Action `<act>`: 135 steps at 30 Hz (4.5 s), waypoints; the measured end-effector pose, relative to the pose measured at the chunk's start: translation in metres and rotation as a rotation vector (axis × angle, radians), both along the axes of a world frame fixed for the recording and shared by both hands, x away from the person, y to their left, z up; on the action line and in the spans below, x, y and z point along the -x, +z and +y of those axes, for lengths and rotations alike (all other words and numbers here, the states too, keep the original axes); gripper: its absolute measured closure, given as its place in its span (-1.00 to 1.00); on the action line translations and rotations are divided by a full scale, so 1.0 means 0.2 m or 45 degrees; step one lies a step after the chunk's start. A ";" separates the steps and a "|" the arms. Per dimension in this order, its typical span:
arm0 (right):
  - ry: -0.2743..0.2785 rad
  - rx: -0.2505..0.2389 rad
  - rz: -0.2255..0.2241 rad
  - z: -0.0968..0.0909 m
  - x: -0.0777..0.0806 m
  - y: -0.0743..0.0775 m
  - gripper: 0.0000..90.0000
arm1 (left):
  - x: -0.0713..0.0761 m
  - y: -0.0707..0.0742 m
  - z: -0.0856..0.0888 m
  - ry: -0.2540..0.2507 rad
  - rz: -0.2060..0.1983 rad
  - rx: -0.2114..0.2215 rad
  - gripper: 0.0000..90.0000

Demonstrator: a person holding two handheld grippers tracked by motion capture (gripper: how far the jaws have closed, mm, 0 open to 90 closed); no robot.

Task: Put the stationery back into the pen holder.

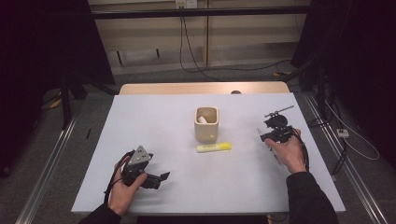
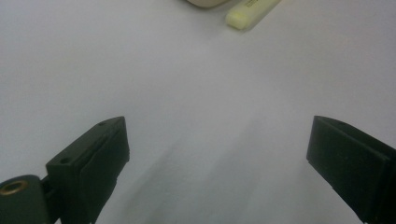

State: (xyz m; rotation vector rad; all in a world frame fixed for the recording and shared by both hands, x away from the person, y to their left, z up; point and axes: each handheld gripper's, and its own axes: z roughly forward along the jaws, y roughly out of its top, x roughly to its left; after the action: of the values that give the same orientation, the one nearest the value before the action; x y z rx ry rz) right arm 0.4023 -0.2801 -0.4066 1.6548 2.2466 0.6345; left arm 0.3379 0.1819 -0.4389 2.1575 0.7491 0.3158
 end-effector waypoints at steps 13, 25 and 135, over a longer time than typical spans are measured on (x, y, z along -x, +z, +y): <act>0.066 -0.091 -0.228 0.10 0.05 0.10 0.79 | 0.00 0.00 0.01 0.016 -0.005 0.012 -0.87; 0.130 -0.178 -0.355 0.18 0.07 0.14 0.79 | 0.00 0.00 0.01 0.018 -0.010 0.014 -0.87; 0.331 -0.383 -0.725 0.80 -0.33 0.27 0.79 | 0.00 0.00 0.02 0.017 0.004 0.025 -0.87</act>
State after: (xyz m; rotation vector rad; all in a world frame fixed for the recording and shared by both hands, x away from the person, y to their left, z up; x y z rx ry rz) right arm 0.4689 -0.1205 -0.3526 1.0934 2.0100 1.3672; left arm 0.3387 0.1851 -0.4389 2.1356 0.7658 0.3109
